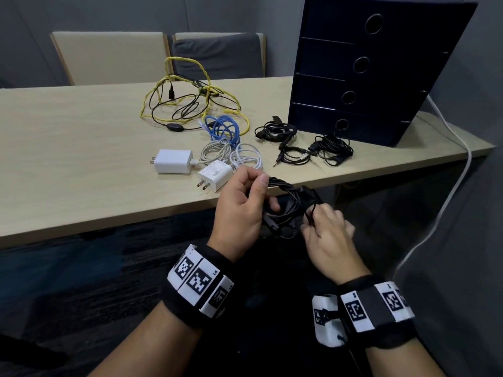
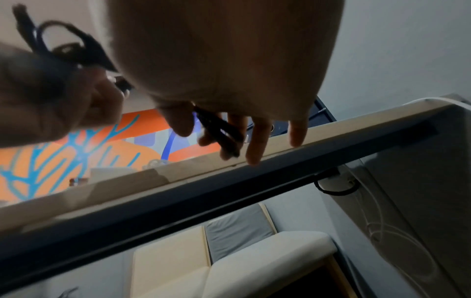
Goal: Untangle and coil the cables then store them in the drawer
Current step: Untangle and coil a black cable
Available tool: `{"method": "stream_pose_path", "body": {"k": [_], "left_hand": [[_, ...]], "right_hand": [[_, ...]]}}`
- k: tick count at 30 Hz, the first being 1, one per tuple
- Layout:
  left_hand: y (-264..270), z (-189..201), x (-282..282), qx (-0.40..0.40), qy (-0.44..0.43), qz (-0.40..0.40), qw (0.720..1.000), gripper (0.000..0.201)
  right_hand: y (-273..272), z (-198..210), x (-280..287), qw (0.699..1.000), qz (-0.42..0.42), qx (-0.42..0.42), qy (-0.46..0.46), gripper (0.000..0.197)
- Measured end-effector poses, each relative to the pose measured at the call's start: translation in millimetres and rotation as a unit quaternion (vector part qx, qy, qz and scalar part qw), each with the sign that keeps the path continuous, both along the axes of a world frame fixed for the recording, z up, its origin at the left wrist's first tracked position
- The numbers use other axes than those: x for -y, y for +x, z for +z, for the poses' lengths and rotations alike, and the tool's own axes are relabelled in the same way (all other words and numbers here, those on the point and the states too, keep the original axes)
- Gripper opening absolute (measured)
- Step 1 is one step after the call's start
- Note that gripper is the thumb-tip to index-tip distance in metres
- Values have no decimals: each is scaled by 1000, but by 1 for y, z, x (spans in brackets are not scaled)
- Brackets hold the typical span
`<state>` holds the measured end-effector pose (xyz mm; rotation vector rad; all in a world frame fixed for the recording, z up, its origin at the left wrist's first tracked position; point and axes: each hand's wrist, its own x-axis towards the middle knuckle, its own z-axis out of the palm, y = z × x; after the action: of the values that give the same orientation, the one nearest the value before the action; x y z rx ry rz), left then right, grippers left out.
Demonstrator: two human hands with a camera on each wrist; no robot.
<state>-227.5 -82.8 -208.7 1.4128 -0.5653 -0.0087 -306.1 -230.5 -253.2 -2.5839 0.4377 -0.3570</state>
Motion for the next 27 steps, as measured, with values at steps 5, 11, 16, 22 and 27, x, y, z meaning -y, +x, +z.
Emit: {"method": "stream_pose_path", "body": {"k": [5,11,16,22,27], "left_hand": [[10,-4,-5,20,66,15,997,18],[15,-5,-5,38,126,37,991,19],[13,-6,-2,40,147,41,987,21],[13,0,-4,20,92,30,995,18],[10,2,-7,6,60,7,998,18]], "right_hand": [[-10,35,0,997,1,-63,41,56],[-26,69,10,991,20,-40,126,127],[-30,80,-8,994,37,61,88,77],[-14,38,-13,968,77,8,238,7],[-10,17,-7,999,-6,-14,52,25]]}}
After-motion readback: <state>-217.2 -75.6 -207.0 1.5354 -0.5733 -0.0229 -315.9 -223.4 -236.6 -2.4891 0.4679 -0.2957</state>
